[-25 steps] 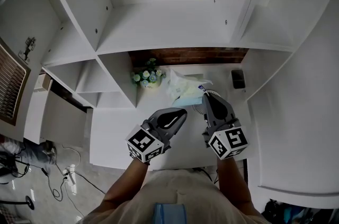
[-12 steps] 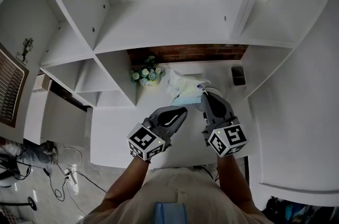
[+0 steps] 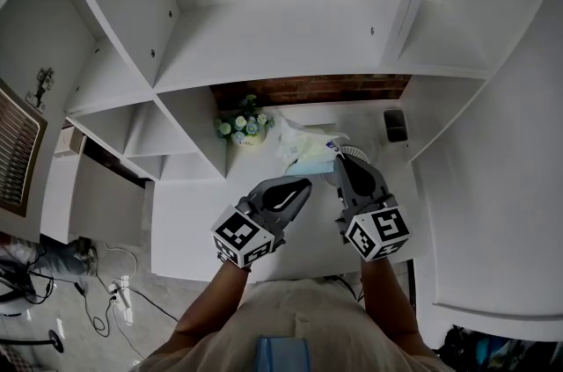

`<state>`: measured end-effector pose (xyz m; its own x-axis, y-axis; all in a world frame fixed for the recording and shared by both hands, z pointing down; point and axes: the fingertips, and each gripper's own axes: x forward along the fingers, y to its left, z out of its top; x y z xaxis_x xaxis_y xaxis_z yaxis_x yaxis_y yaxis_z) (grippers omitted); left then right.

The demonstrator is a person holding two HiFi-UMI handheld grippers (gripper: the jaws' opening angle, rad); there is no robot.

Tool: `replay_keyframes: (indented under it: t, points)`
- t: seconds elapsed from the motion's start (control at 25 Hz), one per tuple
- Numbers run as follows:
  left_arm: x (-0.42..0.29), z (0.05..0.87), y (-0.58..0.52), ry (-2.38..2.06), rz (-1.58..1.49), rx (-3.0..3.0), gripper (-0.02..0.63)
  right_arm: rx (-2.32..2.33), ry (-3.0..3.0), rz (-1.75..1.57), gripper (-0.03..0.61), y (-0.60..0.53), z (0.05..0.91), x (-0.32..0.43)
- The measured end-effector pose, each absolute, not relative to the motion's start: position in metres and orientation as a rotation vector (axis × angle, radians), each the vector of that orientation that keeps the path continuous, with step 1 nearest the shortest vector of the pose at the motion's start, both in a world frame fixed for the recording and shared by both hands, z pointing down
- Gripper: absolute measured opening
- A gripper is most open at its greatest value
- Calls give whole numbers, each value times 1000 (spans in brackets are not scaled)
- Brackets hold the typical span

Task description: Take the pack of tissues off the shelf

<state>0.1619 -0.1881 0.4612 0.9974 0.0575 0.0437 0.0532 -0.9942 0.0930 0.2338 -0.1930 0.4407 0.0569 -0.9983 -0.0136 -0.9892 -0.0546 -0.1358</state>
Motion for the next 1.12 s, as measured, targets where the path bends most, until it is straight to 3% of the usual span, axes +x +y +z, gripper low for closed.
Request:
replay_keyframes:
  t: [1.12]
  points:
    - [164, 456, -191, 104, 55, 3053, 23, -2214, 2073, -127, 15, -195, 437, 237]
